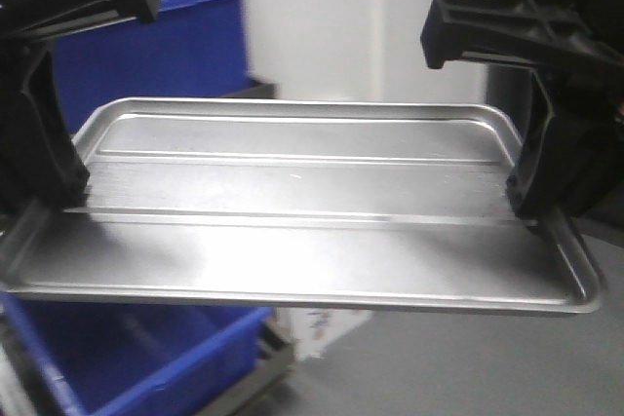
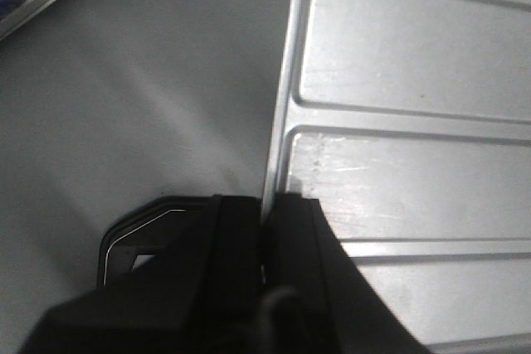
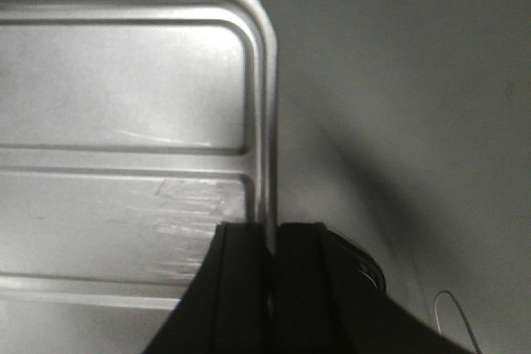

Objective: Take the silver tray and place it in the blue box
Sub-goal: 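Hold the tray level in both grippers while the base drives, then carry the tray over the open blue crate with both grippers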

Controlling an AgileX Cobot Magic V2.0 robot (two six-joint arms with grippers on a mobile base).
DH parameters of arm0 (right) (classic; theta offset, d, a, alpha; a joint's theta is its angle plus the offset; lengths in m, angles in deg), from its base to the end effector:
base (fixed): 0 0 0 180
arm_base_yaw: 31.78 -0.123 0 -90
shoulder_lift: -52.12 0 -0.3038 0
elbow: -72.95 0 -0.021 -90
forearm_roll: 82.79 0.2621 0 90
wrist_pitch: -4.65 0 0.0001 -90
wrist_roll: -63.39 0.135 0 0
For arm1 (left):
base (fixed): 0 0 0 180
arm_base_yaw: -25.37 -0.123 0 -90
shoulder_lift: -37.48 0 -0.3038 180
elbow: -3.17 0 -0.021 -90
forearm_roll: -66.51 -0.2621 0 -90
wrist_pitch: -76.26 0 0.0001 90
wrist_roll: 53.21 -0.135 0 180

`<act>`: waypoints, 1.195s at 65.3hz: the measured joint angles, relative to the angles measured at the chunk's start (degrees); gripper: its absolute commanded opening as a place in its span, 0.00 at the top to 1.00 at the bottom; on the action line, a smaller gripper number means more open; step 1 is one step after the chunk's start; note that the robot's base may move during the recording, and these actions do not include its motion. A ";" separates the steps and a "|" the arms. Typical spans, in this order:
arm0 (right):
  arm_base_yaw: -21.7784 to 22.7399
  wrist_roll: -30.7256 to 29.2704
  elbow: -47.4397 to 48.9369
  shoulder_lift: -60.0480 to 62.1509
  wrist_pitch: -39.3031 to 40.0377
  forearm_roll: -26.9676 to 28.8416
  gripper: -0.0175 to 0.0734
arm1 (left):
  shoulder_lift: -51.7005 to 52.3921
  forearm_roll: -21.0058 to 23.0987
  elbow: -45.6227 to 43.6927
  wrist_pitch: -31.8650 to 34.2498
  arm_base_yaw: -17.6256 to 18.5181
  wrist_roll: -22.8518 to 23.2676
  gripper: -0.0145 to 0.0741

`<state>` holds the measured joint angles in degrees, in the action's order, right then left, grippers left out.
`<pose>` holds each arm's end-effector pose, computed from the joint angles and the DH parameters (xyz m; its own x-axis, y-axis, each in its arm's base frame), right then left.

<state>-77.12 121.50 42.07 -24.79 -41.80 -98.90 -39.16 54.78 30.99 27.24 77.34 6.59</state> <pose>0.1929 0.1565 0.2409 -0.8903 0.1159 -0.4403 0.0246 0.9779 0.2075 0.1701 -0.1838 0.2547 -0.9170 -0.0923 -0.3881 0.0198 0.9611 -0.2754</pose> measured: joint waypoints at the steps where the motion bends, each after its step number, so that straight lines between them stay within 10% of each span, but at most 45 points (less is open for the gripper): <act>1: 0.00 0.00 0.00 0.00 0.02 0.00 0.75 | 0.00 0.00 0.00 0.00 0.00 0.00 0.95; 78: 0.00 0.00 0.00 0.00 -1.87 0.40 0.75 | 0.00 0.73 0.00 0.55 0.11 -0.37 0.95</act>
<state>-77.12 121.50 42.07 -24.79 -43.67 -98.50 -39.16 55.51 30.99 27.80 77.45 6.22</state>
